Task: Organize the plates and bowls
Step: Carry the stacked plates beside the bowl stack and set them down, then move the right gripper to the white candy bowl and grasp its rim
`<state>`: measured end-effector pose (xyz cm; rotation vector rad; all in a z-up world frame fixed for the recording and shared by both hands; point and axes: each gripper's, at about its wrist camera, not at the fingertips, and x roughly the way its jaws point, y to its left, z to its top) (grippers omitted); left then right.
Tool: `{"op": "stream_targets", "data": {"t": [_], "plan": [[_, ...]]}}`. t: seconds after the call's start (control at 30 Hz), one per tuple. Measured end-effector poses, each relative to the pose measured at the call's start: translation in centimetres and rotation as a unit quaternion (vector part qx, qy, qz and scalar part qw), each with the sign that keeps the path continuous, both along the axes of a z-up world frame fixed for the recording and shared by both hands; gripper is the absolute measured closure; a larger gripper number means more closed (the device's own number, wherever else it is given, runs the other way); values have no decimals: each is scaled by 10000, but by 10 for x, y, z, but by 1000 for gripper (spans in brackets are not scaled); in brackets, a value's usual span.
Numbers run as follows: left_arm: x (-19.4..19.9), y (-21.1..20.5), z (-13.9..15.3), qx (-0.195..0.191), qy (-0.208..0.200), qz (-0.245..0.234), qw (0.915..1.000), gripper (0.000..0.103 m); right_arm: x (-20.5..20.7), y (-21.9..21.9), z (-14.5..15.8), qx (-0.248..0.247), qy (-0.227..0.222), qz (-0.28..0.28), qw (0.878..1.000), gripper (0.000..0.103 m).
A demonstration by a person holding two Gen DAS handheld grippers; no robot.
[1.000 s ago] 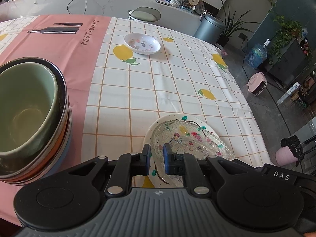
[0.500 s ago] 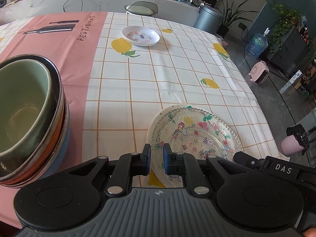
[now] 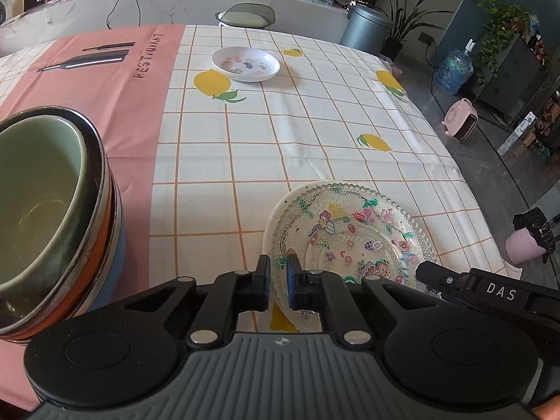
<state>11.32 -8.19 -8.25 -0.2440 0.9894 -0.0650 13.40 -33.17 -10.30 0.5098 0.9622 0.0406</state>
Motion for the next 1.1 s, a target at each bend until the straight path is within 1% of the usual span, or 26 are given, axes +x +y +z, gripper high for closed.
{"op": "stream_targets", "data": {"t": [0.23, 0.37, 0.43, 0.6, 0.67, 0.73, 0.77, 0.9, 1.0, 1.1], "plan": [[2, -1, 0, 136, -72, -72, 9999, 95, 7, 9, 3, -337, -81, 120, 9993, 92], [2, -4, 1, 235, -58, -138, 9996, 94, 10, 13, 2, -408, -91, 208, 9989, 86], [3, -3, 1, 201, -47, -134, 9997, 94, 10, 13, 2, -347, -80, 205, 9992, 83], [3, 2, 2, 127, -58, -40, 9999, 93, 10, 12, 2, -301, -70, 189, 9993, 82], [3, 4, 4, 78, -79, -6, 9999, 92, 11, 11, 2, -224, -77, 163, 9996, 77], [4, 6, 8, 41, -125, 30, 9999, 87, 10, 10, 6, -221, -141, 140, 9996, 70], [5, 7, 10, 10, -149, 44, 9999, 86, 10, 10, 8, -243, -178, 134, 9995, 68], [12, 12, 20, -163, -229, 151, 9995, 76, 14, 11, 17, -325, -305, 149, 9989, 64], [20, 18, 27, -280, -242, 249, 9990, 75, 21, 12, 24, -354, -400, 177, 9984, 64], [30, 25, 32, -452, -191, 362, 9981, 74, 30, 16, 34, -341, -514, 263, 9977, 58]]}}
